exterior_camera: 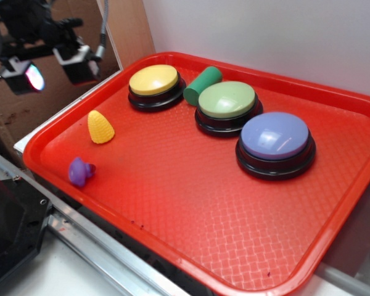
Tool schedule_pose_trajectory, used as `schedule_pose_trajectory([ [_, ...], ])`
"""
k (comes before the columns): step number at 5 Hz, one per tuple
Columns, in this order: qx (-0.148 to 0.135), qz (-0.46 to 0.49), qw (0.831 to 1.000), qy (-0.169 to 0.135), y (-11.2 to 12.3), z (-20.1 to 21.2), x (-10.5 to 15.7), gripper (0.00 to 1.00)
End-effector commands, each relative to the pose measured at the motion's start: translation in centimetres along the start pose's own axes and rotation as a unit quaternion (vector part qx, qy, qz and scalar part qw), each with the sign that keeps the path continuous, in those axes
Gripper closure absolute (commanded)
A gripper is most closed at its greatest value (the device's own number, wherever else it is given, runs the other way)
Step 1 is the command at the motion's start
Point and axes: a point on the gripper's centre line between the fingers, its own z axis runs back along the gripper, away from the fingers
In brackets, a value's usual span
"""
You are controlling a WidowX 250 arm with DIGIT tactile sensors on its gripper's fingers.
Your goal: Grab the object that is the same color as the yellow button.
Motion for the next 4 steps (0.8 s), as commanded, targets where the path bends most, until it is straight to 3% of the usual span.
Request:
schedule_pose_trajectory([
  [1,0.009,0.026,0.999,-0.018,-0.6,-4.0,2.0,0.0],
  [2,0.013,0.022,1.0,-0.004,-0.8,-5.4,1.8,0.0],
  [3,0.035,0.031,0.999,-0.006,-0.4,-6.8,1.6,0.0],
  [4,0.04,0.044,0.998,-0.003,-0.2,-7.4,1.4,0.68],
])
